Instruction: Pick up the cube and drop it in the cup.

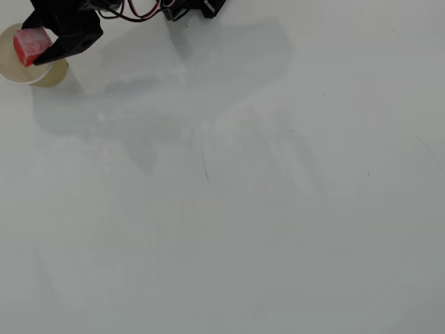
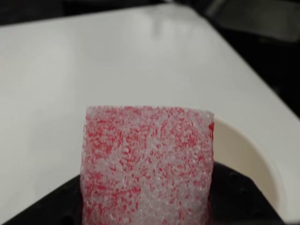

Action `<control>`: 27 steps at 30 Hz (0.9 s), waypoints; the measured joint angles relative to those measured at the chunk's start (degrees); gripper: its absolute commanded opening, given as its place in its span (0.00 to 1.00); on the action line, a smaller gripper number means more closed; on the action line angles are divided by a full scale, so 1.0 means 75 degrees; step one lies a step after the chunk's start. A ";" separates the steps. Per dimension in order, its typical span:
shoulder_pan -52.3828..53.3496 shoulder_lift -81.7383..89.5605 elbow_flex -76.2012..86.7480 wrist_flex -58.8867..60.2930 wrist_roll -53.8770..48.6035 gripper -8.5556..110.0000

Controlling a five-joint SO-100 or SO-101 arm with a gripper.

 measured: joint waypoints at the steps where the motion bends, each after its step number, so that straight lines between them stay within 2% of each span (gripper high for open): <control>1: 0.0000 -0.0012 0.0000 -0.0059 0.0000 0.11; 27: 0.0305 -0.0656 -0.0680 -0.0141 0.0012 0.11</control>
